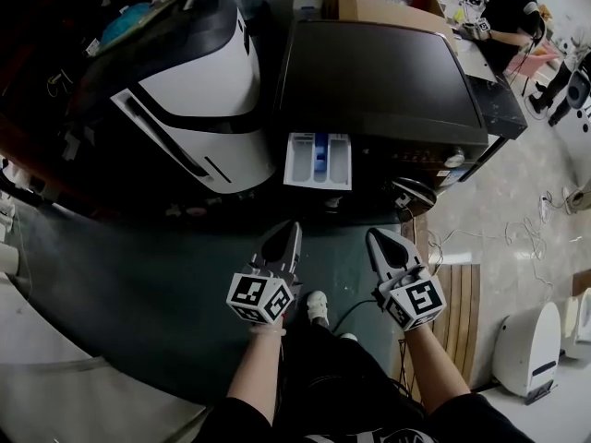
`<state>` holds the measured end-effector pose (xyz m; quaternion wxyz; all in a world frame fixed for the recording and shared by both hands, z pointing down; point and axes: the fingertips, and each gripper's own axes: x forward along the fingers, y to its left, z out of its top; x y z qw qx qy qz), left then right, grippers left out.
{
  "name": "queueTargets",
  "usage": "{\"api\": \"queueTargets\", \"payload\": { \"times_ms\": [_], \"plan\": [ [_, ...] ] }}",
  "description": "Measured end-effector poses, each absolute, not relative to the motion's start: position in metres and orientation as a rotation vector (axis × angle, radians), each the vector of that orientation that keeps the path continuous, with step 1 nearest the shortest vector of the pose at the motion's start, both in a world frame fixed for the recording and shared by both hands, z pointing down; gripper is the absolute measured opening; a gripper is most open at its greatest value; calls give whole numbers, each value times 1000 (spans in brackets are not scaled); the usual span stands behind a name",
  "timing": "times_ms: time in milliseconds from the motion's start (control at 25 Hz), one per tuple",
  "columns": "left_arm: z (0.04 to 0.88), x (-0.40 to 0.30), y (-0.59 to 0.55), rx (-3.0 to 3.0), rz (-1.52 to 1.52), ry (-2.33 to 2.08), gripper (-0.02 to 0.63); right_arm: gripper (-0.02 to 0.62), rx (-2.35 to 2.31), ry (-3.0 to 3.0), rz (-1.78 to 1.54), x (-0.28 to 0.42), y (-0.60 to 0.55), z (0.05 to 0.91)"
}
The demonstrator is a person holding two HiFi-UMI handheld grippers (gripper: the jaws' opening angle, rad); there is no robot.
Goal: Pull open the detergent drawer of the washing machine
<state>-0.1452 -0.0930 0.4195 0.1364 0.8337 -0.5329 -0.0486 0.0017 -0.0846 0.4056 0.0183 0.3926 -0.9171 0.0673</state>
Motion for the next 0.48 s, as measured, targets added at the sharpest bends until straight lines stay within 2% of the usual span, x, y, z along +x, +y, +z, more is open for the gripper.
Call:
{"api": "queueTargets", "payload": {
  "times_ms": [480],
  "plan": [
    [378,-159,-79,2451,-58,-1662,9,12,1185,-2865,158,-1,-81,372]
  ]
}}
